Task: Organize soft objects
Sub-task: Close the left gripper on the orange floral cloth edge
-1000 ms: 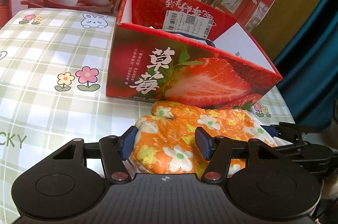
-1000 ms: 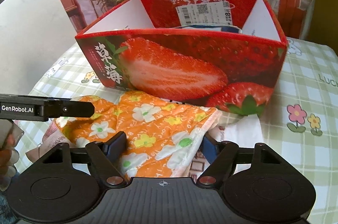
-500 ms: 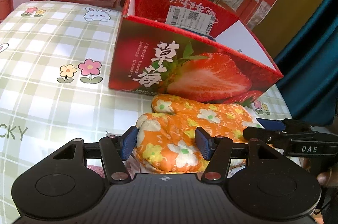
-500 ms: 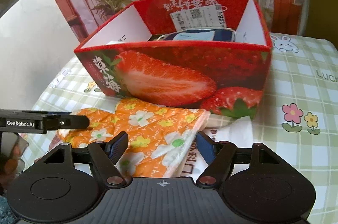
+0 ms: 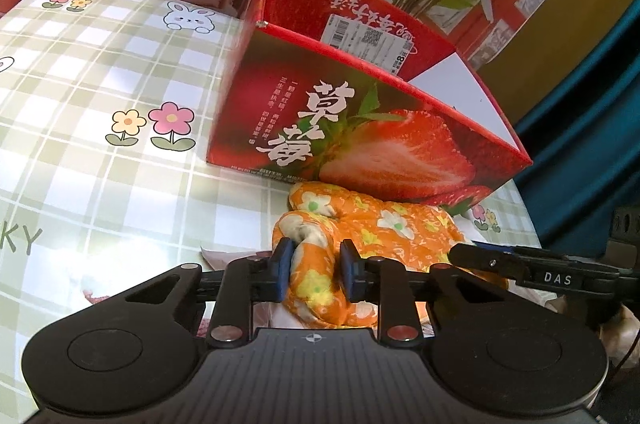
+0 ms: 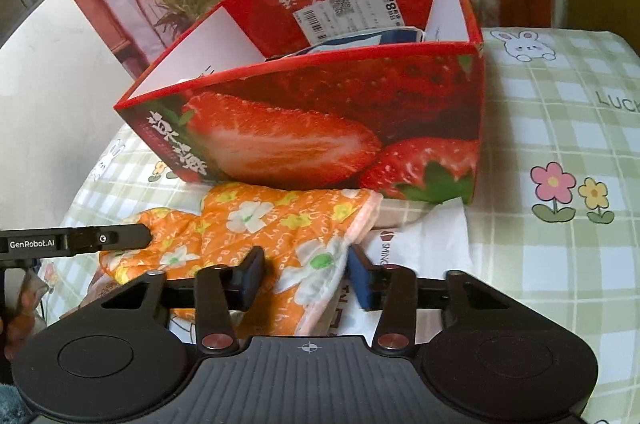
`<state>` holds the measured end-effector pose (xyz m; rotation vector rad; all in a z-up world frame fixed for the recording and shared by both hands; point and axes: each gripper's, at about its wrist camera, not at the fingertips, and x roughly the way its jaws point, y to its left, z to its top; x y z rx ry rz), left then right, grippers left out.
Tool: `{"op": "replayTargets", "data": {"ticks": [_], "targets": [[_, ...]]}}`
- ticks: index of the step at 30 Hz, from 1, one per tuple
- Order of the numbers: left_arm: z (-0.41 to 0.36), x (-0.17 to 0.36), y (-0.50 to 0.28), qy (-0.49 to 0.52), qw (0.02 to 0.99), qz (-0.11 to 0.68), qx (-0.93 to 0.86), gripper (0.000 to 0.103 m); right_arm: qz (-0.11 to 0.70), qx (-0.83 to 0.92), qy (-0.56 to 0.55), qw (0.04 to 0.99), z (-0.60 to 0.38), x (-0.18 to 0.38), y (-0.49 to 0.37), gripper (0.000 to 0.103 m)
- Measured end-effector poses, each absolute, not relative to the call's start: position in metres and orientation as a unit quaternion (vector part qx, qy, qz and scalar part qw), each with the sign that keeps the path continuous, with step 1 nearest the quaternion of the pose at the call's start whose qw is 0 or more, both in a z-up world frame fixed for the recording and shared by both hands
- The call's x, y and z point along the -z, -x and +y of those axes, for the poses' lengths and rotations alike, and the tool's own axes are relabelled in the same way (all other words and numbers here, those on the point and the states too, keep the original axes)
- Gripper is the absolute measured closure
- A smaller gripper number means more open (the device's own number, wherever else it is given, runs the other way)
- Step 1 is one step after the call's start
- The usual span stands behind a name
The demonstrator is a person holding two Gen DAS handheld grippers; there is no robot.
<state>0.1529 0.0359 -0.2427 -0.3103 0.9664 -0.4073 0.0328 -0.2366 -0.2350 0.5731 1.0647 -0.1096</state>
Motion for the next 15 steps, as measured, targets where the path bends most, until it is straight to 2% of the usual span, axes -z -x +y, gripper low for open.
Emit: {"op": "replayTargets", "data": {"ticks": [2, 5, 15], "targets": [[0.034, 0.24, -0.155, 0.141, 0.855, 0.46, 0.193, 0.078, 0.497, 0.052, -0.266, 0.824, -0.237, 0.233, -0.035, 0.082], [0.029, 0.234, -0.155, 0.128, 0.86, 0.454, 0.195, 0.082, 0.483, 0.044, -0.265, 0.834, -0.236, 0.227, -0.04, 0.093], [0.034, 0.205, -0.148, 0.124, 0.885, 0.396, 0.212, 0.085, 0.452, 0.031, -0.231, 0.861, -0.229, 0.195, -0.039, 0.095]]}}
